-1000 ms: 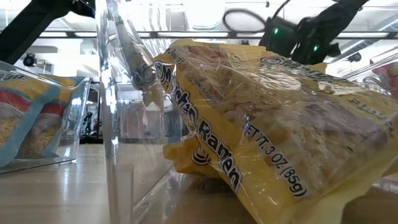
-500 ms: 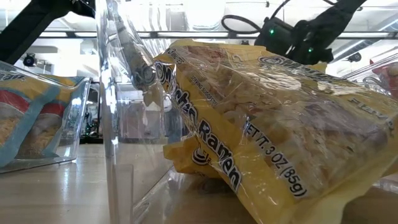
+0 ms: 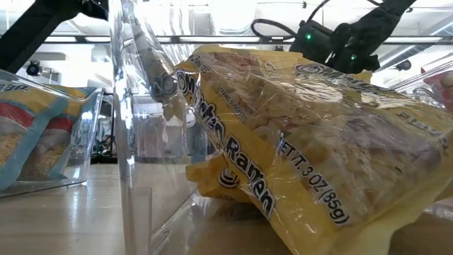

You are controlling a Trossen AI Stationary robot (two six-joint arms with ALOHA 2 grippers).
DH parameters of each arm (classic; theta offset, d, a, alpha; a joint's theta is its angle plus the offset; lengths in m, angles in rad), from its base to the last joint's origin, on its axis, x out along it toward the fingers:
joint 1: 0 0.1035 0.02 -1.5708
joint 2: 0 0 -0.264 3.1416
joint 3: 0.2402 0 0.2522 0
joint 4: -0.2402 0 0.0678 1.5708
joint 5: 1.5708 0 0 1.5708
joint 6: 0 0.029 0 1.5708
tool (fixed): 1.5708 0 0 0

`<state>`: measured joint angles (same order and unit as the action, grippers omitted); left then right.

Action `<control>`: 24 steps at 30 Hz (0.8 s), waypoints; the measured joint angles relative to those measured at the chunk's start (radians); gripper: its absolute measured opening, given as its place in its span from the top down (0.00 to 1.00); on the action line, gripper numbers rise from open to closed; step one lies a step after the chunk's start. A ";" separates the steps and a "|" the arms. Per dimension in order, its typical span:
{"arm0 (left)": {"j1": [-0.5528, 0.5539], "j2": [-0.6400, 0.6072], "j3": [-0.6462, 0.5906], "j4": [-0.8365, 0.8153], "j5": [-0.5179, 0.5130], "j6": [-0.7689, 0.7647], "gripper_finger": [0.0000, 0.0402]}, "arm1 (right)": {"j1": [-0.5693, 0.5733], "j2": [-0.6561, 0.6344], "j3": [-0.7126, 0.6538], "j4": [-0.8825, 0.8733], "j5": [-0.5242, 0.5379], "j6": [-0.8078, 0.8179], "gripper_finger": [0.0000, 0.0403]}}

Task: Sort Maruchan noodles
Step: Put the blue noodle pack into the left transparent bin

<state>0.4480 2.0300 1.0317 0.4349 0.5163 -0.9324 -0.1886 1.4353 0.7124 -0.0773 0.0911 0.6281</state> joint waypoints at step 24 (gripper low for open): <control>0.002 -0.002 0.000 0.000 -0.003 0.007 0.65 | 0.039 0.110 0.003 -0.036 0.093 0.016 0.54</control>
<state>0.4503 2.0281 1.0317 0.4353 0.5131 -0.9249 -0.1494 1.5458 0.7152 -0.1128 0.1838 0.6440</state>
